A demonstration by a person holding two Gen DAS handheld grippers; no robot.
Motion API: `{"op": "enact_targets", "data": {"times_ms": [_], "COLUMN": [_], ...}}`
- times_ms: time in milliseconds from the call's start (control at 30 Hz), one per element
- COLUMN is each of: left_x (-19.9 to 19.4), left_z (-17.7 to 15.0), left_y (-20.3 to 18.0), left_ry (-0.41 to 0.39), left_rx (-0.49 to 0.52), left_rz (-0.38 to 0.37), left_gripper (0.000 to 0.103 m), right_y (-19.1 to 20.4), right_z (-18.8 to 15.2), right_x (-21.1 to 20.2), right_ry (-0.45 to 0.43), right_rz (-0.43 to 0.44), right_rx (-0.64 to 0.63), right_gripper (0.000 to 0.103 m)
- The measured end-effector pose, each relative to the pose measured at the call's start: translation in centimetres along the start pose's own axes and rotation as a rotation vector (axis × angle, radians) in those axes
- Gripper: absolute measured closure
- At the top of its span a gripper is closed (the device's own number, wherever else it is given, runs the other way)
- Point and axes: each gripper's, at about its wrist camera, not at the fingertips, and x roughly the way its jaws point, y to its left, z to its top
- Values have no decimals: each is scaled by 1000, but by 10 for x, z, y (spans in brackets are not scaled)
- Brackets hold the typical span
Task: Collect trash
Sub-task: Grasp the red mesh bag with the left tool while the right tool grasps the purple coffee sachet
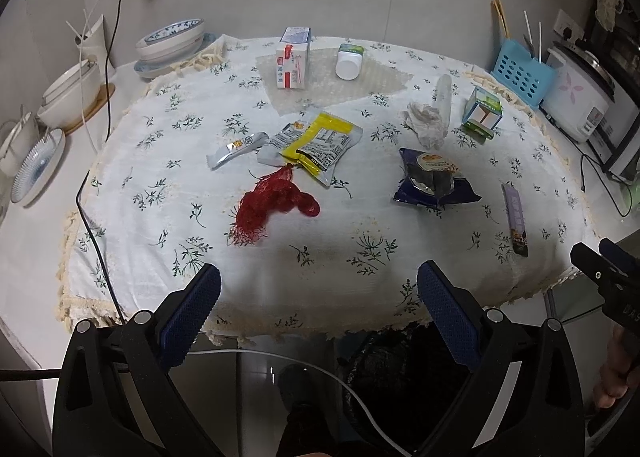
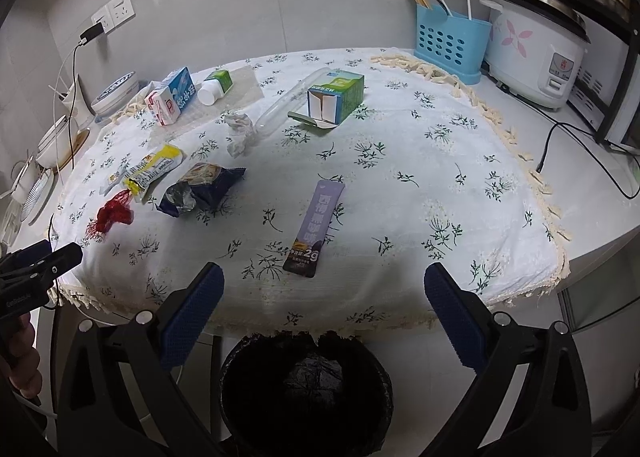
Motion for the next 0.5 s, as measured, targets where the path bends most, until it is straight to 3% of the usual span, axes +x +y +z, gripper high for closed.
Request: {"op": "enact_targets", "data": {"times_ms": [200,500], "left_x": [13,65], "left_z": [16,43], "left_y": [6,31], "left_ry": [3,44], "left_rx": [5,12], "left_rz": [6,50], "left_gripper": [6,7], "right_y": [6,18], "right_z": [12,37], "right_x": [8,57], "right_ry": [1,47], "right_rz": [-3,-16], "right_rx": [-6,-4], "right_gripper": [7,12]}}
